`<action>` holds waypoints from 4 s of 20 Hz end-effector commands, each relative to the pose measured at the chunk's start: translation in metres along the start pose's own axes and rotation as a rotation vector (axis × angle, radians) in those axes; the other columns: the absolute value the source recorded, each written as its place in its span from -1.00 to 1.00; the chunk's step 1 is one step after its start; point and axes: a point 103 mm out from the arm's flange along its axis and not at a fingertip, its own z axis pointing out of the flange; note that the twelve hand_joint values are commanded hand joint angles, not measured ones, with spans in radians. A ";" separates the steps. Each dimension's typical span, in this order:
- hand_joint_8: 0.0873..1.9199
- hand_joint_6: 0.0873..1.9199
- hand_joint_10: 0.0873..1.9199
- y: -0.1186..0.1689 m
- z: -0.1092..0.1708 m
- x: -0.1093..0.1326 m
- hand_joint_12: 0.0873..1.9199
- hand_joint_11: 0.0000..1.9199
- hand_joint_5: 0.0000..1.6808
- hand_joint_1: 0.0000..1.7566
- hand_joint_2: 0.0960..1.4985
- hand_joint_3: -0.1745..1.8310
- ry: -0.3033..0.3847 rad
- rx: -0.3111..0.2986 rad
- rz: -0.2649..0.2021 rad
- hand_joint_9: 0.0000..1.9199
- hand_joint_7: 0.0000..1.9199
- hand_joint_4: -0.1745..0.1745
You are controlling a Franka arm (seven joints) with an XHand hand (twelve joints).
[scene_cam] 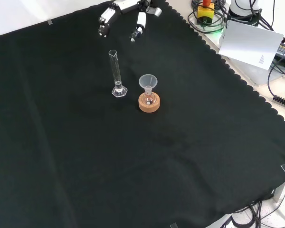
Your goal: Pick up the graduated cylinder.
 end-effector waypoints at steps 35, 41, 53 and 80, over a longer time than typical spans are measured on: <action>-0.33 -1.00 -0.45 0.019 0.070 -0.035 0.33 -0.57 -0.34 0.11 -0.33 -0.19 0.285 -0.008 -0.112 -0.36 -0.56 -0.35; -0.34 -1.00 -0.47 0.029 0.084 -0.038 0.33 -0.56 -0.32 0.15 -0.36 -0.16 0.366 -0.017 -0.098 -0.31 -0.51 -0.33; -0.35 -1.00 -0.48 0.061 0.127 -0.016 0.32 -0.55 -0.29 0.21 -0.38 -0.15 0.446 0.010 -0.158 -0.29 -0.50 -0.29; -0.38 -0.28 -0.55 0.069 0.122 -0.012 0.29 -0.48 -0.30 0.27 -0.38 -0.10 0.608 -0.162 -0.137 -0.16 -0.36 -0.04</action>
